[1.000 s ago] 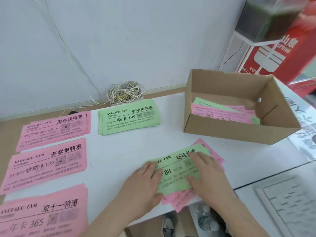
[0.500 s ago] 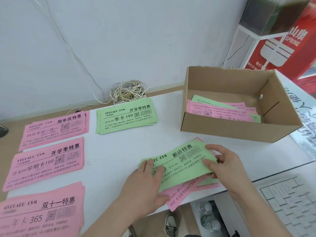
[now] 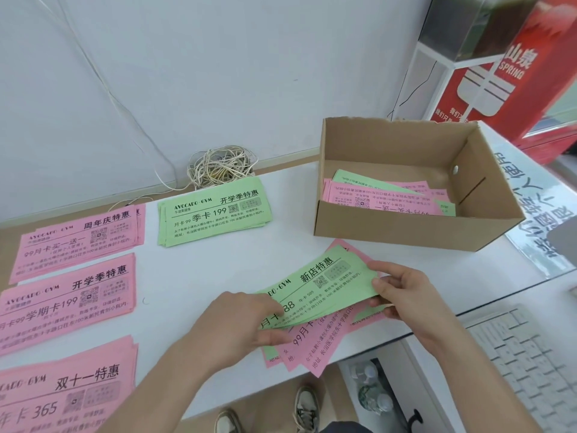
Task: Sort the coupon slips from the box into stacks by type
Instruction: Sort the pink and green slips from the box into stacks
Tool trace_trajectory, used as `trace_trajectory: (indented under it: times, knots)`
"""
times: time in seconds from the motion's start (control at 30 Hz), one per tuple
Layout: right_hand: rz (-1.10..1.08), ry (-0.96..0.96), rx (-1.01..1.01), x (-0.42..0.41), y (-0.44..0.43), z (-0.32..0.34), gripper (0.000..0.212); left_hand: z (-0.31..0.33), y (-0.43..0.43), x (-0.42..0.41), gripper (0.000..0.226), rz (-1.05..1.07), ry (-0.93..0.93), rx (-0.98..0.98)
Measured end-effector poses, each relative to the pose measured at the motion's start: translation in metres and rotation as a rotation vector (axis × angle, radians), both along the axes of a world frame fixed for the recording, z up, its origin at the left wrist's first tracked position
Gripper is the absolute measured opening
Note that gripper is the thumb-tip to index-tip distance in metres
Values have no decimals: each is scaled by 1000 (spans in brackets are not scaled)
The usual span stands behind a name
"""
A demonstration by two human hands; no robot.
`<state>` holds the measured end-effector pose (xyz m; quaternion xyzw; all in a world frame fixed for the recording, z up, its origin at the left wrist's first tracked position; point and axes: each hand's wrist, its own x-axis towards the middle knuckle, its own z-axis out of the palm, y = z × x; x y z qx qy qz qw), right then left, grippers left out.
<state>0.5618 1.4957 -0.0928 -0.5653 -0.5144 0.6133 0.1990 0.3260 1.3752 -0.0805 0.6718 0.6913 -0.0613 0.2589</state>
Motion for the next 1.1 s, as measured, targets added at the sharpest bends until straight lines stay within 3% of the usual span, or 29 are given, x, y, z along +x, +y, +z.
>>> trace_trajectory:
  times: [0.17,0.3,0.5,0.63,0.73,0.83,0.93,1.1]
  knots:
    - [11,21,-55,8,1,0,36,-1,-1,-1,54,-103,78,-5]
    - [-25,15,-60,4,-1,-1,39,-4,-4,16,66,-82,197,2]
    - [-154,243,-160,-4,0,5,24,-5,-6,29,60,-89,230,33]
    - [-179,293,-198,-7,-2,9,20,-3,-5,23,47,-103,222,19]
    - [-155,194,-142,-5,-3,10,16,-8,-6,16,33,-88,196,64]
    - [-117,-13,-41,-4,-2,9,28,-17,-7,16,32,-40,173,173]
    - [-64,-82,25,-5,-1,7,26,-22,-8,11,21,75,146,247]
    - [35,-224,125,-6,3,-4,30,-33,-16,-11,5,390,-120,371]
